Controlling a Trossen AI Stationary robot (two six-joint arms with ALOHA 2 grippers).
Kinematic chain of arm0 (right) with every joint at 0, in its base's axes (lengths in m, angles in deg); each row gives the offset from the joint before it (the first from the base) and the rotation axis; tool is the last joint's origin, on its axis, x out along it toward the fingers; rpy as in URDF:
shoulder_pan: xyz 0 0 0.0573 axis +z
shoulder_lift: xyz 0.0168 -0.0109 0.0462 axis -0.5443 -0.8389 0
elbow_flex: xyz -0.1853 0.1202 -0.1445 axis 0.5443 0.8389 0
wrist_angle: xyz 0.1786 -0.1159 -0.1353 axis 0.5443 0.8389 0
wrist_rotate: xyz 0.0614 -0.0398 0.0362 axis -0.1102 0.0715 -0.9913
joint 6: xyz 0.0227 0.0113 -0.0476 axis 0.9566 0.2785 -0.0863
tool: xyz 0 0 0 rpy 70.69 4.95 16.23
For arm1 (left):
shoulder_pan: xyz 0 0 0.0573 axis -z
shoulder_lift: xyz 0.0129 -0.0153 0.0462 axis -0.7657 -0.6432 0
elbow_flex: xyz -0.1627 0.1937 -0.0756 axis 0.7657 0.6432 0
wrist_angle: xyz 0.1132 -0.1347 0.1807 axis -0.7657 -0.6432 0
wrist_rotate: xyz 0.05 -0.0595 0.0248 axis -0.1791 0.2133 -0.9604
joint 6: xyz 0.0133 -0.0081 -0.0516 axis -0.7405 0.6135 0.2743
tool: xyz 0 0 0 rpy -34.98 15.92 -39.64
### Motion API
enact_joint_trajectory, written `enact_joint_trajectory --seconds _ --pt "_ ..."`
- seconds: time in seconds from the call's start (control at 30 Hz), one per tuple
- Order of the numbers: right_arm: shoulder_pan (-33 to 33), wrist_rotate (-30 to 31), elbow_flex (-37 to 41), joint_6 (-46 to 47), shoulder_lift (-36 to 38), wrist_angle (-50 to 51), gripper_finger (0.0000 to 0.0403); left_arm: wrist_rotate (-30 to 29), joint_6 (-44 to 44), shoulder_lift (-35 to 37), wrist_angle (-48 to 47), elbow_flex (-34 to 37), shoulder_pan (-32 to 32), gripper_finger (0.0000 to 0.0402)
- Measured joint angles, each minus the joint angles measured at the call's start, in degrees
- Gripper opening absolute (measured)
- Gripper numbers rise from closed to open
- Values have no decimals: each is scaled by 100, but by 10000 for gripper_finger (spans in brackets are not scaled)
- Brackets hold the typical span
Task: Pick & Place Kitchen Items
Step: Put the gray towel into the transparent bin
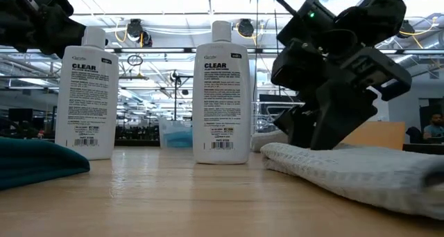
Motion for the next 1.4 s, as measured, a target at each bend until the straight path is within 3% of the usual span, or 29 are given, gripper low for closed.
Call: enact_joint_trajectory --seconds 0.2,0.6,0.87,1.03,1.4 --pt "36 -108 -3 0 -31 179 169 0 37 0 -41 0 0 62" --pt "-71 -199 10 -345 -40 321 9 0 142 0 -78 0 0 62" --pt "-98 -40 25 -644 352 473 4 0 140 0 -79 0 -1 62" --pt "-125 64 30 -868 1136 734 3 0 139 0 -78 0 0 62" --pt "-242 1028 30 -1331 2985 1414 1 -2 113 0 -109 -2 0 63"
